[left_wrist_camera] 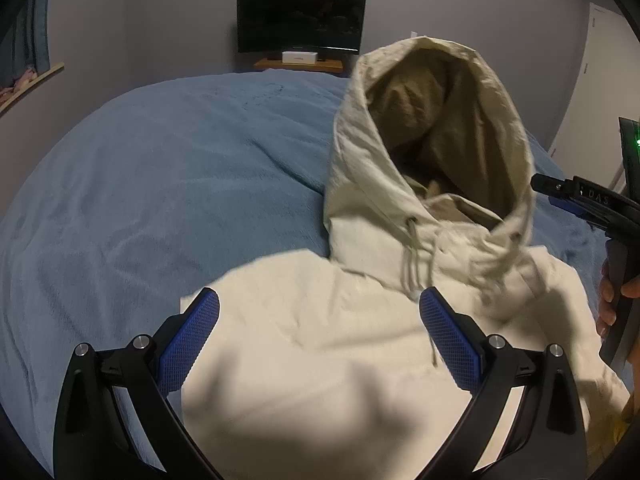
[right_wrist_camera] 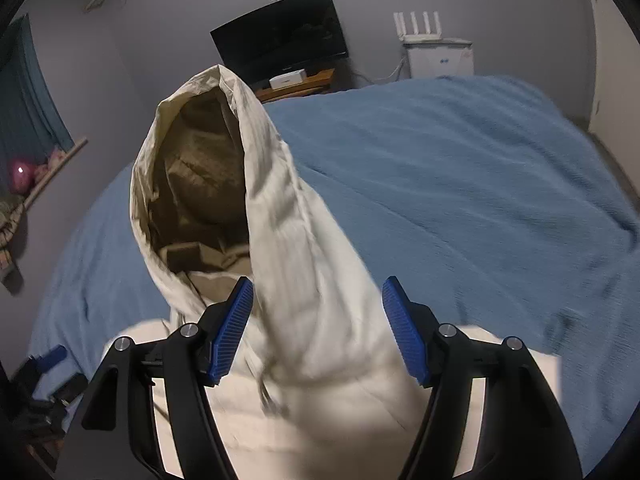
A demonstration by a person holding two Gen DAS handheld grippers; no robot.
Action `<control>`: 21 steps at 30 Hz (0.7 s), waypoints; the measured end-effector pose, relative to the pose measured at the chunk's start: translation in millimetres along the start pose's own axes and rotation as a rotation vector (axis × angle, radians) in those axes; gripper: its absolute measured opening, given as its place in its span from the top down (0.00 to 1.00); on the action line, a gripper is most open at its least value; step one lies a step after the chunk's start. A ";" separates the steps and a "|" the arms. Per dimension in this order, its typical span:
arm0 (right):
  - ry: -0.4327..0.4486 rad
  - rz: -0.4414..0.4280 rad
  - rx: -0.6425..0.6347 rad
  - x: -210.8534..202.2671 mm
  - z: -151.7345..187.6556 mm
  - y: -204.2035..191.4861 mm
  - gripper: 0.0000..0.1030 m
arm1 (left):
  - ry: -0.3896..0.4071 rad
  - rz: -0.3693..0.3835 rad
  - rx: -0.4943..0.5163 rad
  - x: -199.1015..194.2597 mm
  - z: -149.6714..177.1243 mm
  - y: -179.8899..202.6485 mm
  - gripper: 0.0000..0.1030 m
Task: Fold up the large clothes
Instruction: 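Grasp the hood with the right tool and lift it while the left tool grasps it too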
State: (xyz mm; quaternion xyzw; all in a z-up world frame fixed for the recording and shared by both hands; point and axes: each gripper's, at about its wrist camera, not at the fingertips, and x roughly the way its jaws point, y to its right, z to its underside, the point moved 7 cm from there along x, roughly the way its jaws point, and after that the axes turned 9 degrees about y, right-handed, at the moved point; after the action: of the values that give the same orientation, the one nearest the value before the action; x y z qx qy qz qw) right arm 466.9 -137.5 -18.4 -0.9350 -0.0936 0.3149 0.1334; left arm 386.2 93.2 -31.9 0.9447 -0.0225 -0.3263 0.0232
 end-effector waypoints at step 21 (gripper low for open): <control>0.137 -0.092 -0.435 -49.5 51.6 -28.9 0.93 | 0.177 -0.016 0.095 28.6 -34.7 10.2 0.06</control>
State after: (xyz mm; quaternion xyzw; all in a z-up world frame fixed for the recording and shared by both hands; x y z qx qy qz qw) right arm 393.8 -113.2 -21.1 -0.9558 -0.1922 0.2166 -0.0508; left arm 429.8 82.3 -21.6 0.9700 -0.0282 -0.2405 -0.0222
